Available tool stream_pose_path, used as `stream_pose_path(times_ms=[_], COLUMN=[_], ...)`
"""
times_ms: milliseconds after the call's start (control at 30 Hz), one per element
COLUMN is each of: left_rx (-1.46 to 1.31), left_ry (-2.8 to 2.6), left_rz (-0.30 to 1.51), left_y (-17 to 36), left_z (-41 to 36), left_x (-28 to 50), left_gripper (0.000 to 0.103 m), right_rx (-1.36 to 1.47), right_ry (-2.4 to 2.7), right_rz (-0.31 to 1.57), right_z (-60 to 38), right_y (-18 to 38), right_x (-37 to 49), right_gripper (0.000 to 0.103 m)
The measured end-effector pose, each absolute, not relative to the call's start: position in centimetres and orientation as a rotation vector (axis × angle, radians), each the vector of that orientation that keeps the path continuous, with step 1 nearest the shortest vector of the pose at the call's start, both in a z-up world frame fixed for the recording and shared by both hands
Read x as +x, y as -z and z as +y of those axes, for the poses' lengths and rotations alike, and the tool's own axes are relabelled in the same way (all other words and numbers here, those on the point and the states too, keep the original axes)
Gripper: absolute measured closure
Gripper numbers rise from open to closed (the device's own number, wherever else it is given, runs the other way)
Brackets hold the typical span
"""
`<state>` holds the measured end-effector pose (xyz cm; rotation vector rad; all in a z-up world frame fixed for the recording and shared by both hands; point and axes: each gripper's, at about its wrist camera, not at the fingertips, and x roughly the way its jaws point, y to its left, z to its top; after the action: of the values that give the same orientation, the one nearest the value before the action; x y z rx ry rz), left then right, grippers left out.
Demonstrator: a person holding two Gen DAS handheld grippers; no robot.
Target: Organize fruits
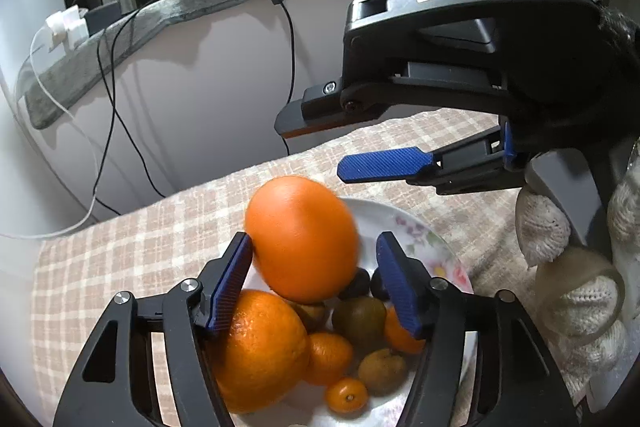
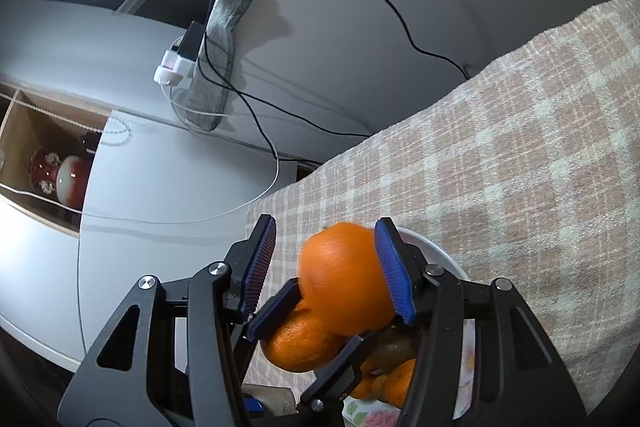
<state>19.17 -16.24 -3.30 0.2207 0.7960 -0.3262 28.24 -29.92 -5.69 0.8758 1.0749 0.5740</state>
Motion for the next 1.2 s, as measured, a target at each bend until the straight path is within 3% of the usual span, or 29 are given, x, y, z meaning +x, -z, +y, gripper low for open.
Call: stream_pose_path(times_ms=[1067,1200], left_rx=[0.100,0.080], left_ry=[0.338,0.327], left_rz=[0.690,0.676], left_y=[-0.5,-0.6], left_z=[-12.4,-11.6], left_x=[13.0,12.4], left_gripper=[0.034,0.030], right_rx=[0.579,0.516], right_ry=[-0.501,-0.481], right_rz=[0.986,0.954], right_z=[-31.1,-31.2], right_y=[3.3,2.7], right_x=[23.0,21.7], right_gripper=[0.048,0.036])
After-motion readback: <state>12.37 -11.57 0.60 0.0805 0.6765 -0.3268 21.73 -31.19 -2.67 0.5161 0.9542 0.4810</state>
